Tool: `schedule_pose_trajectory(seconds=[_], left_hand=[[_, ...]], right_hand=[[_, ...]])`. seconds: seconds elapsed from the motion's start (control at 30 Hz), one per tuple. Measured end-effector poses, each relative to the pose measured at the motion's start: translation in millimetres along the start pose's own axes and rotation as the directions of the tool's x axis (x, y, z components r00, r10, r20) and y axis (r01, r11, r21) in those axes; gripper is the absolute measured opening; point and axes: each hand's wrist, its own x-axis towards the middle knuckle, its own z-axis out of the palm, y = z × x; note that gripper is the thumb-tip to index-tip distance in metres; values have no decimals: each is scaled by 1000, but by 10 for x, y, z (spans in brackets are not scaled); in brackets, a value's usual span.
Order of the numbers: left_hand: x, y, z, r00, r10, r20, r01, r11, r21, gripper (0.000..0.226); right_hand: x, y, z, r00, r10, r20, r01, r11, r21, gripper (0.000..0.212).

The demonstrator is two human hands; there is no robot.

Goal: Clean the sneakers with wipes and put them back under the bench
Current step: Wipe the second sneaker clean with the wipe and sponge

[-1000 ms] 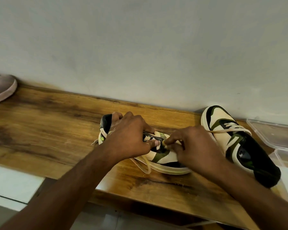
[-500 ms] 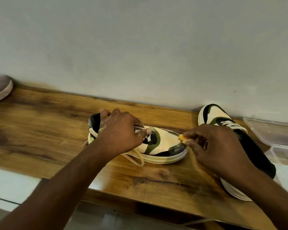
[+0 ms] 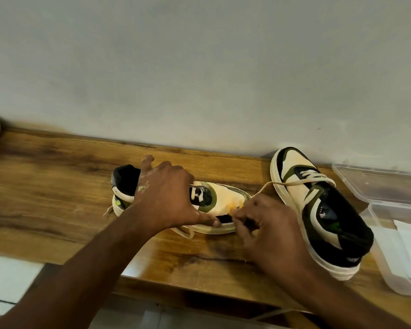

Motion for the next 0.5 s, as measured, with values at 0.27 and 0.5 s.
schedule_pose_trajectory(seconds=[0.27, 0.5], left_hand=[[10, -9, 24, 1000, -2, 11, 2, 999, -51, 116], [40, -8, 63, 1000, -4, -14, 3, 998, -70, 115]], right_hand=[[81, 273, -81, 988, 92, -120, -87, 995, 50, 19], [-16, 66, 113, 996, -39, -76, 42, 998, 36, 18]])
